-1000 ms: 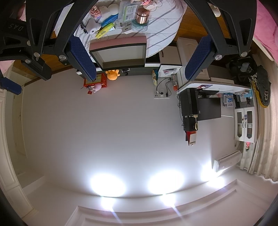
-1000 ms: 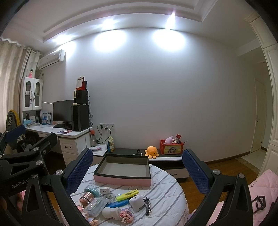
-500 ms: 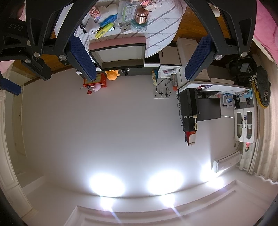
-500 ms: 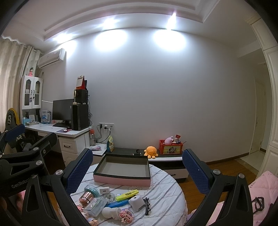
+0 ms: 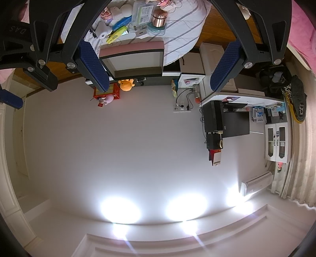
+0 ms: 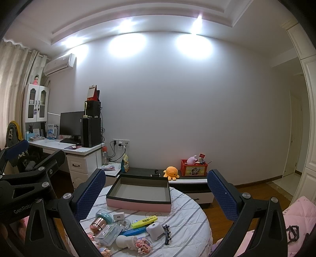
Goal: Organize rigid objects
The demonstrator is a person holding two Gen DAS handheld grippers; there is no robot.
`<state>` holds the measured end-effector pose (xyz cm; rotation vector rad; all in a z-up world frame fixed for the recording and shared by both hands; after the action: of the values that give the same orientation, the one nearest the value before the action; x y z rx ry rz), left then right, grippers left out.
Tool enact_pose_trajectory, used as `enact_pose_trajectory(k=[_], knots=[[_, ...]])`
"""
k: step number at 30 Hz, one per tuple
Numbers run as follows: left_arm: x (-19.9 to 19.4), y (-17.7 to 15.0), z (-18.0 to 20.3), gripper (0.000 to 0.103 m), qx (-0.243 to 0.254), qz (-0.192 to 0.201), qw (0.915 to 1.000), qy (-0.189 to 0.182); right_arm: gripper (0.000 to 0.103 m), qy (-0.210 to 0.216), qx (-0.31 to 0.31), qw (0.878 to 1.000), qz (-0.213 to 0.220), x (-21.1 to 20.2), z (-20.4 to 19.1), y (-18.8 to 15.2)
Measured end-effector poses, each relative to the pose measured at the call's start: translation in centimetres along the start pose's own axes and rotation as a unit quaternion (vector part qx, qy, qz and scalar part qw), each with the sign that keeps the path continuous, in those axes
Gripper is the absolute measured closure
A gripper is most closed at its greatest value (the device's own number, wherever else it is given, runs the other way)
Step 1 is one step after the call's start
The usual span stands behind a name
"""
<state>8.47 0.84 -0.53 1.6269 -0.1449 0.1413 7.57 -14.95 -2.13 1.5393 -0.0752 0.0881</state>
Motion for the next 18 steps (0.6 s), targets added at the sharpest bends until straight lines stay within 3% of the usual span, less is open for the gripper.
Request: enact_pose_trajectory(k=[12, 18], knots=[[0.3, -1.6, -0.4, 0.000, 0.004, -0.017, 0.9998, -0.001, 0.000, 0.005, -0.005, 1.000, -0.015, 0.6, -0.2, -1.3], [1.1, -5.4, -0.4, 0.000, 0.021, -0.049, 0.9986, 0.000, 0.000, 0.006, -0.006, 0.999, -0.044, 1.5, 0.2, -4.4]])
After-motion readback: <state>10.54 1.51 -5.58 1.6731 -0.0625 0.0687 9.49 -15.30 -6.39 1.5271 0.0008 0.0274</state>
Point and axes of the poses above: each gripper's, at about its wrist camera, not at the fingertips, and x roughly the way its jaws point, z to its right, y to its top, the point moved 9 cm from there along x, roughly the way its jaws point, and after that the axes turned 14 degrees about z, right-handed, at the moved point
